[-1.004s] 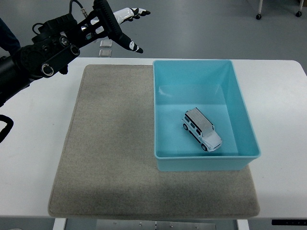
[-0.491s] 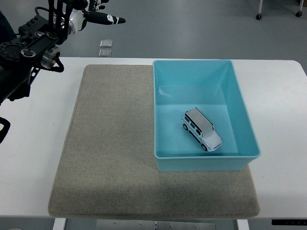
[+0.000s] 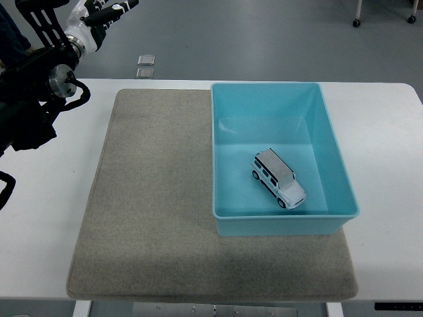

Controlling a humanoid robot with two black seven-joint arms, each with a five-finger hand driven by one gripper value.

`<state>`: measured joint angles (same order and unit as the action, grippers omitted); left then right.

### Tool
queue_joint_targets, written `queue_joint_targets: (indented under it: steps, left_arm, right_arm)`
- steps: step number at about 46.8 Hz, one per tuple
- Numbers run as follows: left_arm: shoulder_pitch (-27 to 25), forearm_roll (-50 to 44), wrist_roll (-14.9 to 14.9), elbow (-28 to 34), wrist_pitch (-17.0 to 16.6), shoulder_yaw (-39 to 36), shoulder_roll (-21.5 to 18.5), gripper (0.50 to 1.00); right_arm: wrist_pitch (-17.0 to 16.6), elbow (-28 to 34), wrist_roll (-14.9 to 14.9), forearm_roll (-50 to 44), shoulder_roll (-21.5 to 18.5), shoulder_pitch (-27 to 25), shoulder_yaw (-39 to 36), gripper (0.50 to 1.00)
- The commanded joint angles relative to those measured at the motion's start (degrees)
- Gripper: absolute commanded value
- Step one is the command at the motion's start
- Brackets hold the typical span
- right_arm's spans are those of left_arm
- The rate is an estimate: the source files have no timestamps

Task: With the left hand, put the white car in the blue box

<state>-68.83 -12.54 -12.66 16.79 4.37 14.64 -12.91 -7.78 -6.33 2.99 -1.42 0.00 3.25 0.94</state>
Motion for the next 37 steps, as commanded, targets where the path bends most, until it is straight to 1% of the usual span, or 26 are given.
queue_joint_targets:
  steps: [1, 6, 10, 17, 21, 23, 37]
  left_arm:
    - [0.4, -3.4, 0.3, 0.0, 0.4, 0.0, 0.1, 0.996]
    - [1.5, -7.0, 0.2, -0.1, 2.6, 0.3, 0.3, 0.996]
    - [2.4, -9.2, 0.2, -0.9, 7.0, 1.3, 0.3, 0.996]
    - [3.4, -10.4, 0.1, -5.0, 15.8, 3.2, 0.5, 0.996]
    - [4.1, -10.5, 0.1, -6.1, 19.6, 4.8, 1.6, 0.996]
    - [4.4, -10.5, 0.1, -6.3, 20.2, 5.4, 1.8, 0.996]
    - [4.9, -10.4, -0.8, -6.5, 19.8, 5.8, 1.8, 0.996]
  right_arm:
    - [0.0, 0.0, 0.0, -0.1, 0.0, 0.0, -0.1, 0.936]
    - [0.0, 0.0, 0.0, -0.1, 0.0, 0.0, 0.0, 0.936]
    - [0.0, 0.0, 0.0, 0.0, 0.0, 0.0, 0.0, 0.936]
    - [0.0, 0.0, 0.0, -0.1, 0.0, 0.0, 0.0, 0.936]
    - [0.0, 0.0, 0.0, 0.0, 0.0, 0.0, -0.1, 0.936]
    - [0.0, 0.0, 0.0, 0.0, 0.0, 0.0, -0.1, 0.936]
    - [0.0, 0.0, 0.0, 0.0, 0.0, 0.0, 0.0, 0.936]
